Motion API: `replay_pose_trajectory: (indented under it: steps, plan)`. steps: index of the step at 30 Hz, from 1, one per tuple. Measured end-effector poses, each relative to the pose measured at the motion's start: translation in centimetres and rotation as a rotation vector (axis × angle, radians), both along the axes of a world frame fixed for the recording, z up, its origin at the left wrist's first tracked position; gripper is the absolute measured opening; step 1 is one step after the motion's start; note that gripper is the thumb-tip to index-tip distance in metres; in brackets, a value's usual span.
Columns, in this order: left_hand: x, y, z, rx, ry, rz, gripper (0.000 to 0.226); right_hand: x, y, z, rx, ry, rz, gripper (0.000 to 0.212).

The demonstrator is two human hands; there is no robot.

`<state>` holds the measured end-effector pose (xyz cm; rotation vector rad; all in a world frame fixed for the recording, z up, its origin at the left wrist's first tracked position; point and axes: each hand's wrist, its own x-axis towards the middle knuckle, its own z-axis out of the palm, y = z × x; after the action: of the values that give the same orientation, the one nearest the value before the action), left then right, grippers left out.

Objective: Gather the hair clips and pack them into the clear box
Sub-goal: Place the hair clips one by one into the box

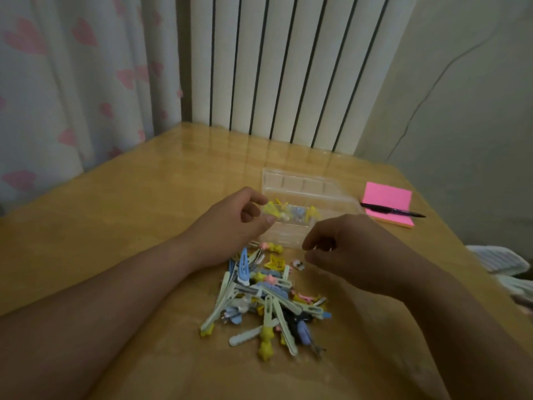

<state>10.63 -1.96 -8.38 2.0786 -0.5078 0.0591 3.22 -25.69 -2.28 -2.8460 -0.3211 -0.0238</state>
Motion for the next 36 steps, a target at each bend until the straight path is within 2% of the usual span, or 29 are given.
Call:
replay_pose_trajectory:
  steps: [5,9,13,20,23,25,27,29,33,36]
  plan:
    - [0.1,0.1,-0.2,0.000,-0.007,0.010,0.038,-0.4,1.5,-0.3,-0.092,0.014,0.048,0.021]
    - [0.2,0.1,-0.2,0.001,-0.009,0.006,0.038,-0.5,2.2,-0.8,-0.211,-0.031,0.065,0.012]
    - [0.3,0.1,-0.3,-0.007,-0.010,-0.010,0.038,-0.8,3.0,-0.3,-0.354,-0.026,0.065,0.013]
    - [0.1,0.1,-0.2,-0.005,-0.007,-0.007,0.038,-0.8,4.1,-0.1,-0.434,-0.018,0.051,0.022]
    - [0.1,0.1,-0.2,-0.001,0.000,-0.011,0.038,-1.1,3.5,-0.1,-0.344,0.013,0.056,0.016]
    - [0.1,0.1,-0.3,0.001,0.000,-0.015,0.039,-1.0,2.6,0.4,-0.118,0.023,0.026,0.008]
    - [0.2,0.1,-0.3,-0.002,0.002,-0.017,0.040,0.2,1.3,1.4,0.102,-0.079,-0.035,0.007]
    - [0.2,0.0,-0.5,0.002,-0.002,-0.021,0.041,2.8,0.0,2.6,0.219,-0.171,-0.145,0.005]
    - [0.4,0.1,-0.6,0.018,-0.004,-0.020,0.042,9.1,-1.1,2.9,0.230,-0.090,-0.308,0.005]
    - [0.3,0.1,-0.5,0.019,-0.012,-0.018,0.043,12.2,-1.1,1.3,0.134,-0.017,-0.341,0.006]
